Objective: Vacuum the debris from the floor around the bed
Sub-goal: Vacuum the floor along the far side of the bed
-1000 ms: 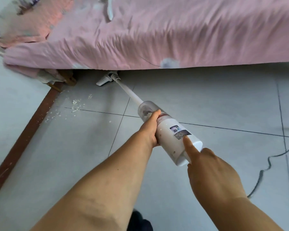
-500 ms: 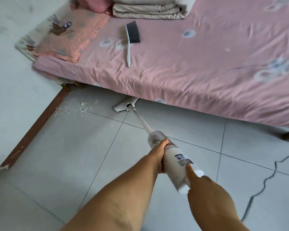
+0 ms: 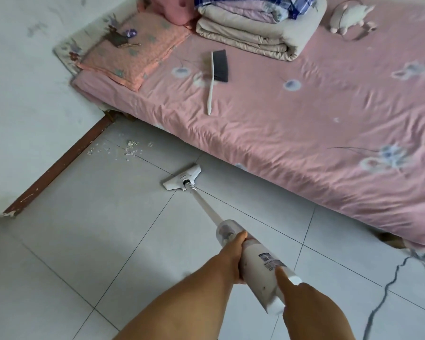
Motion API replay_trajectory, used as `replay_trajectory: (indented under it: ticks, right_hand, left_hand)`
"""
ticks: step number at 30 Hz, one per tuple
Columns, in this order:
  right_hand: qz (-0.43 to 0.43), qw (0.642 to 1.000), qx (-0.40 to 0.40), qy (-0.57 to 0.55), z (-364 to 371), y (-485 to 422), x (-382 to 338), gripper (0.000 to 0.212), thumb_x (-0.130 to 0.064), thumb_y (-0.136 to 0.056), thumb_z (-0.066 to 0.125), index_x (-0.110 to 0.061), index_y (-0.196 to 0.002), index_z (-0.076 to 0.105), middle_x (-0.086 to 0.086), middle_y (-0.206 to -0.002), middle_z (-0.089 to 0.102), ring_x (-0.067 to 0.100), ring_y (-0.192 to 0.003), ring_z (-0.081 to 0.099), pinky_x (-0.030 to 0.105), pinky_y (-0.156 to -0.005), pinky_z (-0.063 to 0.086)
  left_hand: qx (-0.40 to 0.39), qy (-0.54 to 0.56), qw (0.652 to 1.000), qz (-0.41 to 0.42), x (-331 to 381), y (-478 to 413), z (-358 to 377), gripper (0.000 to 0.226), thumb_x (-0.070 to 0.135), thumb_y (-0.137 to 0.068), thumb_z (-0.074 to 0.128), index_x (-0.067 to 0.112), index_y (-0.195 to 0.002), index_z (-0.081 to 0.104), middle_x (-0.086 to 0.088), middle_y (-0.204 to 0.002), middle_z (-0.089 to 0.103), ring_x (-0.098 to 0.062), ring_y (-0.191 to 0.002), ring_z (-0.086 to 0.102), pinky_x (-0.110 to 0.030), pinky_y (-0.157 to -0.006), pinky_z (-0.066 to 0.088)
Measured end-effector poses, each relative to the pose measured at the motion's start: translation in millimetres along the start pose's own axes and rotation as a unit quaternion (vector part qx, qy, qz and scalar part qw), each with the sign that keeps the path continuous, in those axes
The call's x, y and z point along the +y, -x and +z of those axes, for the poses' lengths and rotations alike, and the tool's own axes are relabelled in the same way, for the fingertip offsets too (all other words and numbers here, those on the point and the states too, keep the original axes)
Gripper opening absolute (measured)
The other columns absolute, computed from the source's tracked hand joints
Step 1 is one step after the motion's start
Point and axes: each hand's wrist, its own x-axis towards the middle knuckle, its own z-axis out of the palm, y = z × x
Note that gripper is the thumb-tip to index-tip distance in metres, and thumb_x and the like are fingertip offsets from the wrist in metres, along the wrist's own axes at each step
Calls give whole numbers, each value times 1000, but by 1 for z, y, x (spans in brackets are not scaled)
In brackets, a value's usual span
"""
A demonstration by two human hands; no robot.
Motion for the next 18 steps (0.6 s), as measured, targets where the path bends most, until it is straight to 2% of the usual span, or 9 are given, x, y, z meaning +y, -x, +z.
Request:
replay_trajectory:
  ticks: [5,10,15,18]
  right_hand:
    - [-22,999,-2,25,-29,-23,-33,72,-30,-88,36,-47,-147,-1,-5,-130,49,13,-106,57,21,-80,38]
    - [-40,998,-13,52,-53,-58,-72,68,-34,-93,35,-44,-149,-4,-4,-135,45,13,-113,55,22,-91,40]
    - [-44,996,-5,74,-74,-88,-105,69,-35,-91,36,-45,-148,-2,-3,-133,49,13,-112,56,22,-79,37]
    - [-52,996,18,72,-88,-108,-115,72,-33,-88,38,-40,-150,1,-5,-124,54,15,-107,57,23,-74,35]
  left_hand:
    - [-4,41,999,-14,42,8,-24,69,62,-81,71,12,-125,55,-18,-109,72,-34,-98,70,-54,-91,56]
    - [8,54,998,-17,86,6,-54,72,63,-81,70,11,-129,54,-18,-112,70,-34,-101,69,-54,-95,54]
    - [15,62,998,-19,131,3,-77,77,64,-79,72,12,-133,52,-16,-120,68,-35,-110,65,-54,-101,51]
    - [10,68,998,-7,156,2,-83,76,60,-79,75,13,-134,52,-16,-123,66,-34,-113,63,-55,-101,49]
